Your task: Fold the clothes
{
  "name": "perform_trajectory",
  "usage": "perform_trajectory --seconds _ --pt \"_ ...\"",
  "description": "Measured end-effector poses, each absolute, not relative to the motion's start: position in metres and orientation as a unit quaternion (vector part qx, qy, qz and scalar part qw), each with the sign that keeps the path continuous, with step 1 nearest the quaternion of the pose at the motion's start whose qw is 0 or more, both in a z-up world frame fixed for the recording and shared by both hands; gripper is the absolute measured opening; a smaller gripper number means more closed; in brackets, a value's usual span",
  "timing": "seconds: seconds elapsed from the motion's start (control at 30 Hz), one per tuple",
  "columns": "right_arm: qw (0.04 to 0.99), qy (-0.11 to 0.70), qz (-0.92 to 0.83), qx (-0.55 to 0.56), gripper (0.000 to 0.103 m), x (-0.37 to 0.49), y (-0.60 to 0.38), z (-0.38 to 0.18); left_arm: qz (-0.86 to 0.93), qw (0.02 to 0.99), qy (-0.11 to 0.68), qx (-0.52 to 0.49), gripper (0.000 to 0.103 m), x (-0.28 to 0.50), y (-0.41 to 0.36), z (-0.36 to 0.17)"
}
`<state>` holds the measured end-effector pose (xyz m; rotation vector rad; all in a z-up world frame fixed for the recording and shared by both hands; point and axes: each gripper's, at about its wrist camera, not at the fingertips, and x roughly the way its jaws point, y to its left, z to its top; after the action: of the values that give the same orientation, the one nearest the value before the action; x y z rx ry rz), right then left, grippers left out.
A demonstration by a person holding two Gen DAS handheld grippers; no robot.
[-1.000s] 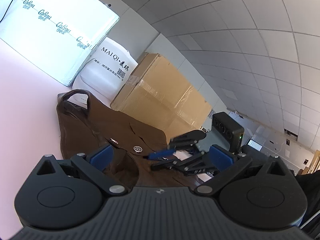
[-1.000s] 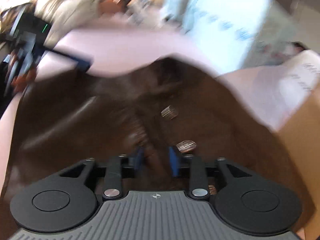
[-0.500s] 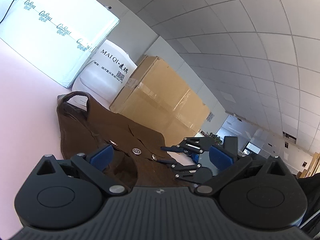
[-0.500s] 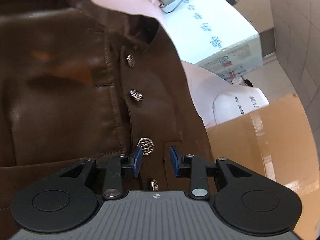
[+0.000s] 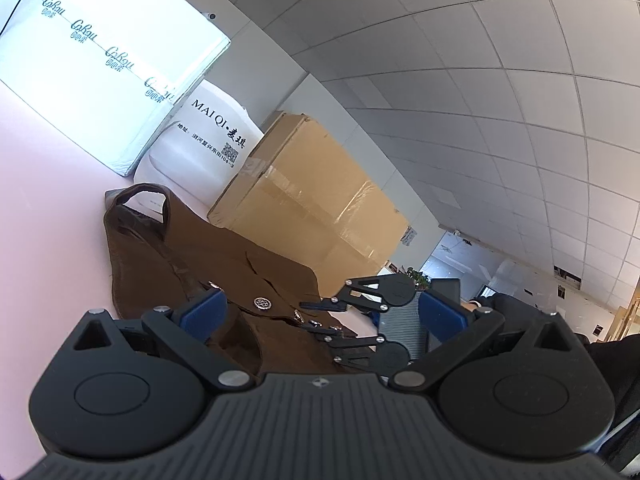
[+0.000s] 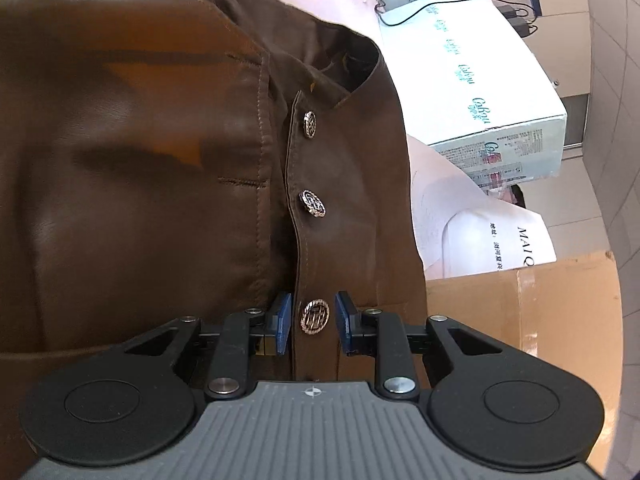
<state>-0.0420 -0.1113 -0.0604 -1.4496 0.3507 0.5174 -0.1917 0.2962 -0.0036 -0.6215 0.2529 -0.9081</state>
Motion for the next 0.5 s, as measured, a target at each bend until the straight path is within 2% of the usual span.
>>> perform_trajectory --seconds 0.2,0.5 --pt "0.734 0.154 0.208 -0.627 0.007 -0.041 -0.107 -0.061 -0.436 0.839 0.113 -0.305 0.103 -0.193 0.300 -0.005" --pt "0.748 0.106 0.176 -0.631 0.005 -0.051 -0.112 -0.030 -0.432 0.840 0.121 -0.306 0.103 -0.191 0.300 -0.005"
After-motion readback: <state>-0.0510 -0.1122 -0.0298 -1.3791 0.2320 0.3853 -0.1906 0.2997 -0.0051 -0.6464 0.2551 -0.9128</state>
